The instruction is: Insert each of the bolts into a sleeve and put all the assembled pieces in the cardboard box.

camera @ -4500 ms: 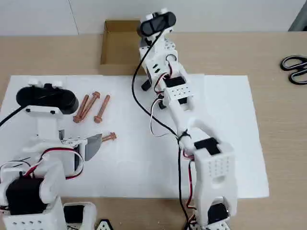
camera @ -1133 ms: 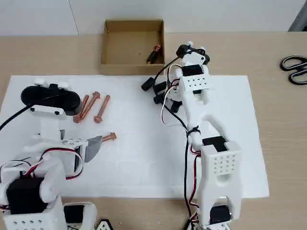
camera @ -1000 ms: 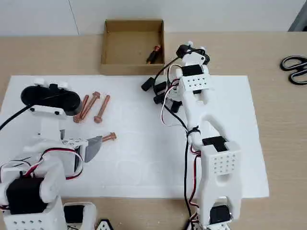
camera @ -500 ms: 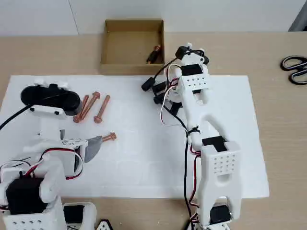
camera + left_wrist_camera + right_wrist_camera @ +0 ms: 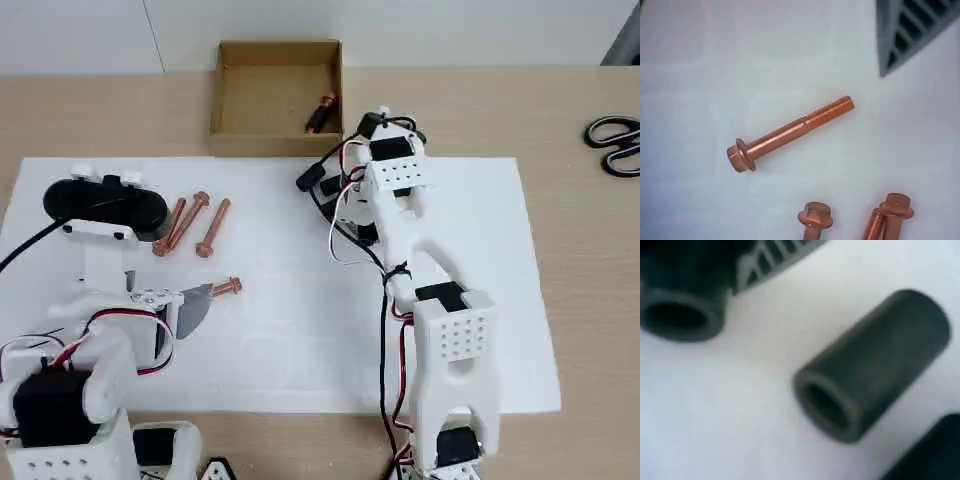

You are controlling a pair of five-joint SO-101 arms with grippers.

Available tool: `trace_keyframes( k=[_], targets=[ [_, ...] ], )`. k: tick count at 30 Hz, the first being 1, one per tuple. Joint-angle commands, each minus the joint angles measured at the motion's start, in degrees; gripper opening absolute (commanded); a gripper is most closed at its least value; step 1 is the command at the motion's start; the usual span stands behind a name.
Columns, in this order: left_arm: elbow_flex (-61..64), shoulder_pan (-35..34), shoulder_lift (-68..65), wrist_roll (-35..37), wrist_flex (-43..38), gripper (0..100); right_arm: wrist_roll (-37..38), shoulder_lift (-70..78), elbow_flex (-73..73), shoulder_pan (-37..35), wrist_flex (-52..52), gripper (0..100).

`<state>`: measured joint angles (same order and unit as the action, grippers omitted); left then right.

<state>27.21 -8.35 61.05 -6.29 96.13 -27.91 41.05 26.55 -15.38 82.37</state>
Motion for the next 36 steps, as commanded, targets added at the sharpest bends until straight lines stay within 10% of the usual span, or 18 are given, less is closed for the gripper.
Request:
trace_keyframes(
  k=[1,13,24,30,36],
  targets=[
    [-0.48,0.0,0.35,-0.35,0.0,31,0.0,2.24,-0.53,-0.31,2.42,1.2],
    [-4.79,0.09,-2.64,-0.62,3.16,31,3.25,-17.98,0.09,0.4,13.23,0.4],
    [-10.42,0.0,-35.6,-25.85,-5.19,27,13.98,-37.41,-4.57,9.01,12.26,0.4],
    [-10.86,0.35,-52.4,-35.34,-14.42,26,35.43,-40.75,-5.1,11.12,12.79,0.3],
    [-10.95,2.46,-60.57,-45.89,-15.82,26,36.4,-45.49,-8.0,11.03,12.62,0.3]
  ],
)
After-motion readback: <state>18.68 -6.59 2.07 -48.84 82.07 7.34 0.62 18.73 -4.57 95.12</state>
